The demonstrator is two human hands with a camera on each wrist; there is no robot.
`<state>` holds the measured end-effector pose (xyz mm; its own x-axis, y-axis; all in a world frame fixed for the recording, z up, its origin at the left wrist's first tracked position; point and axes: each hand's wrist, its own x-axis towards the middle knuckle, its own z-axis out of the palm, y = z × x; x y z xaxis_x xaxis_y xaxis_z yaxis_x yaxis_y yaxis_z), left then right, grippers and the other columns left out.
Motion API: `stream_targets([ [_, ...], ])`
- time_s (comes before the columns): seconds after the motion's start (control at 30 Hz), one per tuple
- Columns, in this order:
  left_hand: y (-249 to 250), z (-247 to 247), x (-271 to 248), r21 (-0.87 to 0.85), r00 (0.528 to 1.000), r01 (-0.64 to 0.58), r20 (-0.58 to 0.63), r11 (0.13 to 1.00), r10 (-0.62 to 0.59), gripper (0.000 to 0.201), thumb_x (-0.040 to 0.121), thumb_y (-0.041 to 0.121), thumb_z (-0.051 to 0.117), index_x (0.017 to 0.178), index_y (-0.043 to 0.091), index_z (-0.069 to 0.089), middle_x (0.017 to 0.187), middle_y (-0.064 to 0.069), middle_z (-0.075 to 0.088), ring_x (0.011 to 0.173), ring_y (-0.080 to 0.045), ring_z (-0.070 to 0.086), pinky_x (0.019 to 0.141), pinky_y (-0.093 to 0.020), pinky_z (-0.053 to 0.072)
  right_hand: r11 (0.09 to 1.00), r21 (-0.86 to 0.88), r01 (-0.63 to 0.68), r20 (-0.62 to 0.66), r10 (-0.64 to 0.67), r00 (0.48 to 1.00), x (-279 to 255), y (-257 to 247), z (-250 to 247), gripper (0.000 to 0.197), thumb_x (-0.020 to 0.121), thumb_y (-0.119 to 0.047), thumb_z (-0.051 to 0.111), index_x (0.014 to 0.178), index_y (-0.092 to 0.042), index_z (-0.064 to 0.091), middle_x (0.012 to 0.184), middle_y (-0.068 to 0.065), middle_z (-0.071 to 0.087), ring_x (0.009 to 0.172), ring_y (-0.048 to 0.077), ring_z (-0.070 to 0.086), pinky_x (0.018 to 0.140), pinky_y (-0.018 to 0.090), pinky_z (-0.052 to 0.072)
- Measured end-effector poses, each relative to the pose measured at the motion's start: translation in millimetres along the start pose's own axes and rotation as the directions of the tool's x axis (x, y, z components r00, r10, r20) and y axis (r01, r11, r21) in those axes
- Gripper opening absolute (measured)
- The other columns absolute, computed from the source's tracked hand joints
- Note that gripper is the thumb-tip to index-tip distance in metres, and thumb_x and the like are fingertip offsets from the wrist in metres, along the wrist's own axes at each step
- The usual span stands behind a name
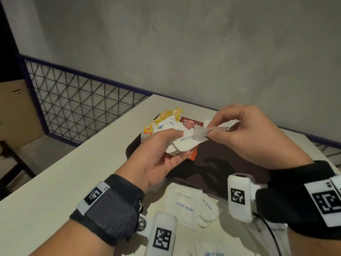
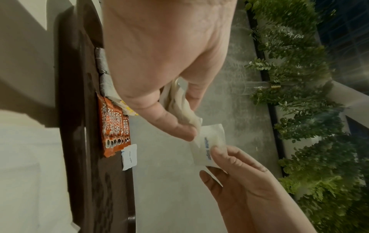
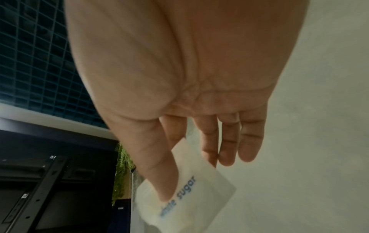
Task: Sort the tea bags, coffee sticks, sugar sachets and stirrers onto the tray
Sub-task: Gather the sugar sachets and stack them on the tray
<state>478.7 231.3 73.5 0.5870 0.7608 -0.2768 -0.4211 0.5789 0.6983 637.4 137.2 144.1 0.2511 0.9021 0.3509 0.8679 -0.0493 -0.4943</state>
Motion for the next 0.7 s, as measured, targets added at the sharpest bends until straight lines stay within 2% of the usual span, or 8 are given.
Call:
stream_targets([
  [0.1, -2, -1, 1, 0.033, 1.0, 0.012, -0.028, 0.999, -0.011, 0.034, 0.089, 0.004, 0.074, 0.121, 0.01, 0.065, 0.102, -0.016, 0.08, 0.087, -0.026, 0.078, 0.049, -0.024, 0.057, 0.995, 0.088, -0.054, -0.096, 0.062, 0.993, 3, 6, -1, 0.009, 0.091, -0.019, 0.071, 0.084, -0.025, 0.073, 0.08, -0.006, 0.071, 0.06, 0.001, 0.056, 0.059, 0.018, 0.045],
  [0.17, -2, -1, 1, 0.039, 0.999, 0.013, -0.031, 0.999, -0.012, 0.033, 0.088, 0.004, 0.075, 0.119, 0.01, 0.065, 0.1, -0.015, 0.08, 0.092, -0.027, 0.078, 0.049, -0.024, 0.057, 0.977, 0.203, -0.066, -0.125, 0.093, 0.988, 5, 7, -1, 0.013, 0.091, -0.011, 0.07, 0.093, -0.024, 0.069, 0.082, -0.002, 0.074, 0.062, 0.006, 0.063, 0.063, 0.028, 0.05],
  [0.27, -1, -1, 2, 0.037, 0.999, 0.01, -0.03, 0.999, -0.009, 0.035, 0.088, 0.003, 0.076, 0.12, 0.011, 0.064, 0.102, -0.015, 0.08, 0.097, -0.029, 0.077, 0.047, -0.023, 0.056, 0.943, 0.331, -0.042, -0.094, 0.078, 0.992, 4, 2, 0, 0.029, 0.091, -0.001, 0.067, 0.106, -0.026, 0.061, 0.086, 0.003, 0.073, 0.057, 0.008, 0.062, 0.061, 0.034, 0.051],
  [0.37, -2, 0, 3, 0.036, 0.999, 0.006, -0.033, 0.999, -0.004, 0.038, 0.088, 0.003, 0.075, 0.123, 0.011, 0.064, 0.103, -0.017, 0.08, 0.087, -0.026, 0.077, 0.044, -0.022, 0.054, 0.937, 0.35, 0.008, -0.083, 0.023, 0.996, 3, -2, 2, 0.037, 0.091, 0.001, 0.066, 0.111, -0.029, 0.056, 0.086, 0.007, 0.072, 0.063, 0.016, 0.065, 0.067, 0.046, 0.055],
  [0.43, -2, 0, 2, 0.033, 1.0, 0.003, -0.027, 0.999, -0.002, 0.036, 0.088, 0.002, 0.074, 0.122, 0.01, 0.063, 0.1, -0.017, 0.08, 0.073, -0.022, 0.076, 0.042, -0.02, 0.052, 0.93, 0.366, 0.041, -0.097, -0.005, 0.995, 3, -3, 3, 0.039, 0.091, 0.002, 0.066, 0.113, -0.029, 0.056, 0.085, 0.007, 0.071, 0.066, 0.017, 0.068, 0.067, 0.045, 0.056],
  [0.5, -2, 1, 2, 0.028, 1.0, -0.001, -0.018, 1.0, 0.001, 0.035, 0.089, 0.001, 0.072, 0.122, 0.009, 0.063, 0.098, -0.017, 0.08, 0.065, -0.02, 0.074, 0.04, -0.019, 0.05, 0.941, 0.324, 0.101, -0.144, -0.056, 0.988, 3, -3, 5, 0.036, 0.092, 0.0, 0.066, 0.109, -0.031, 0.058, 0.085, 0.003, 0.069, 0.07, 0.015, 0.068, 0.062, 0.038, 0.055],
  [0.6, -1, 1, 2, 0.004, 1.0, 0.005, 0.008, 1.0, -0.005, 0.032, 0.09, 0.0, 0.069, 0.121, 0.007, 0.063, 0.094, -0.016, 0.079, 0.058, -0.018, 0.072, 0.039, -0.017, 0.049, 0.977, 0.059, 0.206, -0.209, -0.19, 0.959, 3, -4, 10, 0.028, 0.09, -0.001, 0.065, 0.094, -0.029, 0.067, 0.09, -0.01, 0.067, 0.08, 0.012, 0.064, 0.065, 0.028, 0.048],
  [0.7, 1, 0, 3, -0.016, 0.999, 0.018, 0.038, 1.0, -0.018, 0.036, 0.09, 0.0, 0.068, 0.126, 0.005, 0.063, 0.09, -0.015, 0.077, 0.056, -0.015, 0.07, 0.039, -0.016, 0.049, 0.964, -0.128, 0.234, -0.166, -0.253, 0.953, 2, -8, 15, 0.023, 0.085, -0.005, 0.067, 0.084, -0.026, 0.077, 0.087, -0.014, 0.068, 0.077, 0.005, 0.059, 0.066, 0.019, 0.041],
])
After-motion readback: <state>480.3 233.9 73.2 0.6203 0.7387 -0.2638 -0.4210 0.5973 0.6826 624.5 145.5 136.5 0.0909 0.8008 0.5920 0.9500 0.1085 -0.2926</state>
